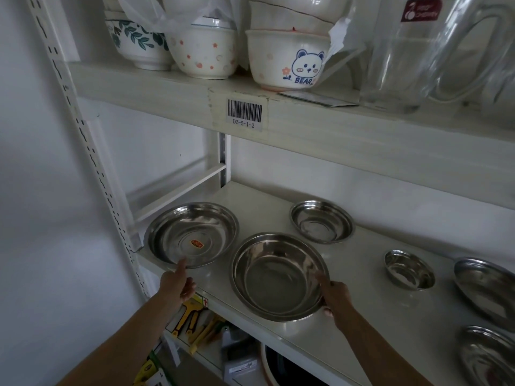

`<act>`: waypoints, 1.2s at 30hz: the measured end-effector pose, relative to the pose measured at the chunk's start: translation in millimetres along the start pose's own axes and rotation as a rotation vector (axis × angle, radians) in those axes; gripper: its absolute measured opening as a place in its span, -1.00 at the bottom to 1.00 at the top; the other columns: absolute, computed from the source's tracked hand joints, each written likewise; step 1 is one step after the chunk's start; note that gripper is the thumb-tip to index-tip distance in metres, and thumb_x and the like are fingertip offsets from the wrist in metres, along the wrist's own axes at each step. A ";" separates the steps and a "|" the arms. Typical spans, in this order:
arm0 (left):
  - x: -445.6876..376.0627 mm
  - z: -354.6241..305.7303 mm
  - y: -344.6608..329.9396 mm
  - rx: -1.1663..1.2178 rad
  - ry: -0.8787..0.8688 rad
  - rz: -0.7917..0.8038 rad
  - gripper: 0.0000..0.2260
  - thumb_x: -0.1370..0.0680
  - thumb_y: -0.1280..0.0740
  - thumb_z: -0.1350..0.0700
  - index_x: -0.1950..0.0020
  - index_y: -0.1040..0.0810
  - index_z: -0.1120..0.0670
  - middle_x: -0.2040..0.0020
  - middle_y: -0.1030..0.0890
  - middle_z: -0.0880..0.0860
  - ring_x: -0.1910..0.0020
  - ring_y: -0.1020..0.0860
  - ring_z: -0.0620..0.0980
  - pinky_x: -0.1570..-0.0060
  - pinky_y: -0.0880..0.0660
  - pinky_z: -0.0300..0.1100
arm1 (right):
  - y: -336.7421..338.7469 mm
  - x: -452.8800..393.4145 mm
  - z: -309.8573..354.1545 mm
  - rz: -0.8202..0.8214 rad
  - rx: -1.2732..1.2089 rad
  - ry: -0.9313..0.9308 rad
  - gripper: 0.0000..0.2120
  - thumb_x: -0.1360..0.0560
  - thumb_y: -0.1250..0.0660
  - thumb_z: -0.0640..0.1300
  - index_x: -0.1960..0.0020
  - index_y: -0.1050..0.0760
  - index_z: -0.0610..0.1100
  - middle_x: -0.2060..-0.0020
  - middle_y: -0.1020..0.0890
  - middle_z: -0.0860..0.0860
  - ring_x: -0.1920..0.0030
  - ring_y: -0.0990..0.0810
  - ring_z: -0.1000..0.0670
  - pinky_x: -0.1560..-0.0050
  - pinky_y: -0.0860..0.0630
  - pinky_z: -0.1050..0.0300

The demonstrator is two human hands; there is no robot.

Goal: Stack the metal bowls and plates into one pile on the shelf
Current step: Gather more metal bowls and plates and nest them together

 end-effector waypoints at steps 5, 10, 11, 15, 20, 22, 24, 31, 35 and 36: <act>8.3 0.3 -6.7 -0.122 -0.041 0.020 -0.59 -0.55 -0.24 -0.19 0.30 -0.42 0.12 0.52 -0.38 0.02 0.54 -0.28 -0.07 0.54 -0.23 -0.25 | 11.3 1.3 9.2 -0.048 0.029 0.068 -0.57 -0.55 -0.26 0.15 0.25 -0.48 -0.20 0.34 -0.49 -0.16 0.34 -0.45 -0.09 0.31 -0.39 0.11; 28.3 -14.6 -28.2 -0.143 -0.136 0.036 -0.60 -0.56 -0.21 -0.18 0.32 -0.40 0.09 0.48 -0.37 0.03 0.52 -0.27 -0.06 0.52 -0.20 -0.22 | 25.9 2.7 21.7 -0.144 0.088 0.134 -0.49 -0.57 -0.20 0.18 0.32 -0.46 -0.21 0.35 -0.52 -0.12 0.28 -0.50 -0.12 0.17 -0.42 0.05; 33.1 -18.3 -33.8 -0.153 -0.159 0.037 -0.60 -0.57 -0.20 -0.17 0.31 -0.41 0.09 0.48 -0.37 0.03 0.52 -0.27 -0.05 0.51 -0.21 -0.21 | 29.7 3.6 26.0 -0.164 0.119 0.149 -0.51 -0.59 -0.19 0.16 0.27 -0.48 -0.23 0.31 -0.53 -0.12 0.23 -0.50 -0.13 0.14 -0.40 0.08; 46.7 -31.6 -60.1 -0.166 -0.227 0.071 -0.64 -0.60 -0.20 -0.11 0.26 -0.48 0.12 0.44 -0.42 0.04 0.49 -0.33 -0.03 0.47 -0.28 -0.18 | 44.6 4.6 34.0 -0.241 0.127 0.214 -0.54 -0.58 -0.20 0.16 0.22 -0.53 -0.21 0.30 -0.55 -0.12 0.20 -0.52 -0.14 0.14 -0.37 0.10; 63.1 -36.9 -102.4 -0.140 -0.228 0.162 -0.66 -0.62 -0.16 -0.03 0.25 -0.50 0.12 0.48 -0.42 0.02 0.53 -0.33 -0.05 0.48 -0.29 -0.21 | 59.8 4.5 37.1 -0.242 0.003 0.212 -0.58 -0.57 -0.24 0.13 0.21 -0.54 -0.20 0.37 -0.52 -0.06 0.22 -0.52 -0.12 0.14 -0.41 0.06; 68.3 -35.4 -121.3 -0.116 -0.216 0.204 -0.64 -0.64 -0.14 -0.02 0.27 -0.49 0.12 0.56 -0.40 -0.01 0.63 -0.31 -0.10 0.54 -0.24 -0.27 | 66.7 4.1 37.9 -0.240 -0.049 0.207 -0.60 -0.56 -0.25 0.13 0.12 -0.60 -0.21 0.25 -0.60 -0.11 0.14 -0.57 -0.14 0.05 -0.47 0.03; 74.4 -33.2 -140.2 -0.110 -0.199 0.247 -0.64 -0.63 -0.14 -0.01 0.31 -0.47 0.10 0.60 -0.38 -0.04 0.67 -0.28 -0.12 0.54 -0.21 -0.31 | 73.2 4.3 38.2 -0.244 -0.090 0.201 -0.59 -0.55 -0.27 0.12 0.09 -0.62 -0.23 0.17 -0.65 -0.15 0.12 -0.59 -0.14 0.05 -0.46 0.04; 103.9 -18.7 -202.2 -0.123 -0.203 0.338 -0.66 -0.62 -0.16 0.01 0.30 -0.49 0.09 0.62 -0.45 -0.06 0.71 -0.30 -0.18 0.49 -0.27 -0.30 | 105.2 9.5 38.2 -0.192 -0.165 0.206 -0.64 -0.58 -0.23 0.07 0.02 -0.58 -0.23 0.19 -0.56 -0.10 0.16 -0.52 -0.06 0.05 -0.49 0.04; 121.9 -6.3 -240.3 -0.145 -0.201 0.404 -0.66 -0.62 -0.18 0.03 0.34 -0.47 0.08 0.59 -0.47 -0.05 0.68 -0.32 -0.18 0.45 -0.24 -0.27 | 126.4 7.1 32.5 -0.262 -0.277 0.199 -0.67 -0.57 -0.27 -0.05 0.36 -0.50 -0.09 0.42 -0.50 -0.01 0.42 -0.39 0.02 0.35 -0.30 0.12; 125.8 -2.4 -250.1 -0.161 -0.196 0.422 -0.66 -0.62 -0.18 0.02 0.33 -0.48 0.07 0.58 -0.46 -0.05 0.65 -0.32 -0.16 0.45 -0.23 -0.28 | 132.1 8.1 31.2 -0.281 -0.294 0.196 -0.65 -0.57 -0.28 -0.06 0.38 -0.49 -0.07 0.45 -0.49 0.01 0.45 -0.37 0.04 0.38 -0.26 0.13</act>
Point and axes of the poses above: each hand's wrist, its own x-axis away from the middle knuckle, its own y-axis out of the back of the hand, z = x × y, the point moved 3 cm from there along -x, towards the middle knuckle
